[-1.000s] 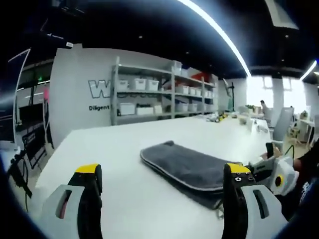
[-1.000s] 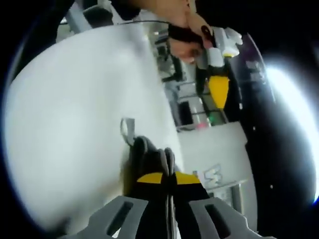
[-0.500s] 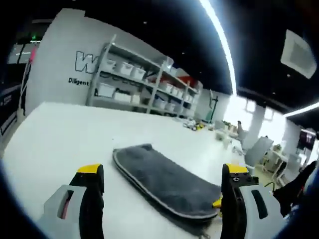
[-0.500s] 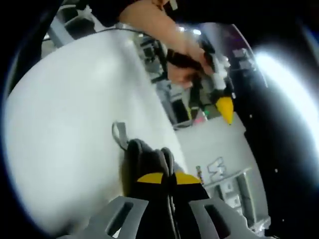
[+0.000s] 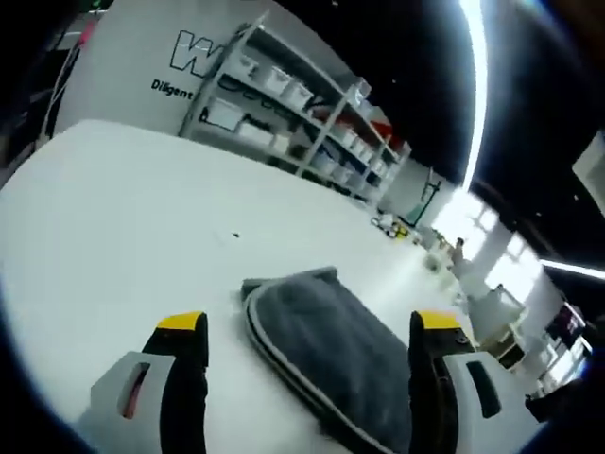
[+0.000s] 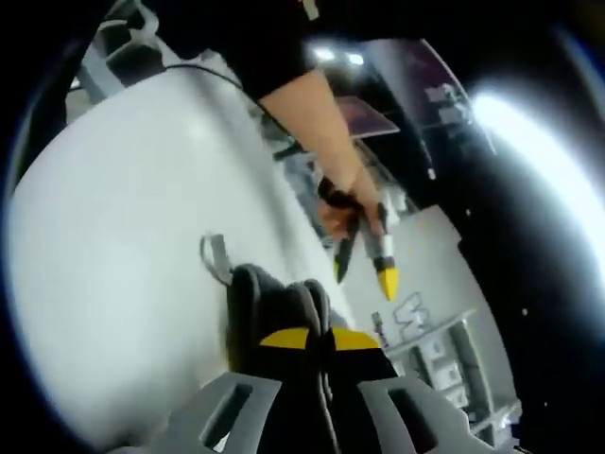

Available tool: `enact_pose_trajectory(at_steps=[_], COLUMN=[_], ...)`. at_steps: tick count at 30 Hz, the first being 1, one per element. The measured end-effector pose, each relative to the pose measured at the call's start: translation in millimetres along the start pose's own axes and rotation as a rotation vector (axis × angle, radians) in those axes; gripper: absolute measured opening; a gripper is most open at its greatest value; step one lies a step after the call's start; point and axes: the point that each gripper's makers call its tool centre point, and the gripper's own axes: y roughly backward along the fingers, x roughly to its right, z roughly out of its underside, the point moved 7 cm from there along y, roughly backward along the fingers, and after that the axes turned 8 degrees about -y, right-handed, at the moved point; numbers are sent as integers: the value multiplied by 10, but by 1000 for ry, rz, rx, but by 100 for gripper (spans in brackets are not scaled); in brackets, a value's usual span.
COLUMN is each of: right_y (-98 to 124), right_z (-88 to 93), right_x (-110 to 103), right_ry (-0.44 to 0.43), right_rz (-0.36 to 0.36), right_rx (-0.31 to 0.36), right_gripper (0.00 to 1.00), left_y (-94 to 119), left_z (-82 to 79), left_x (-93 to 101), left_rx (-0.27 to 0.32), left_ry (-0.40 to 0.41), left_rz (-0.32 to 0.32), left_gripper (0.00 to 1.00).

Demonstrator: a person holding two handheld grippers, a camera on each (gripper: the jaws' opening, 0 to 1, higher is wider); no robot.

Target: Open the folded towel by lifting each exposed corner and separating the folded layers until the towel lies flat within the target outline without major curled edges

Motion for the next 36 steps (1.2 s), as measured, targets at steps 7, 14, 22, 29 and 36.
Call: enact_pose_trajectory(at_steps=[7,14,22,29,36], right_y=[-9,-19,-24,-32,-18], right_z=[2,4,43,34,39], right_x=[48,36,45,46,71], right_ry=[-51,-71,-95,-113,-139], right_rz=[3,5,13,11,20], right_rx=[10,25,31,38,42], right_gripper=[0,0,0,0,0], left_y=[-240,-371,-490,-593,-527], left_z=[57,49,155,213,31], left_x=[-166,-283,-394,-373,-288], left_rx=[-29,-18,-72,-124,-125], left_ry=[46,79,45,17,-48], left_rz=[19,57,40,35,16], left_gripper=[76,53,33,12,5])
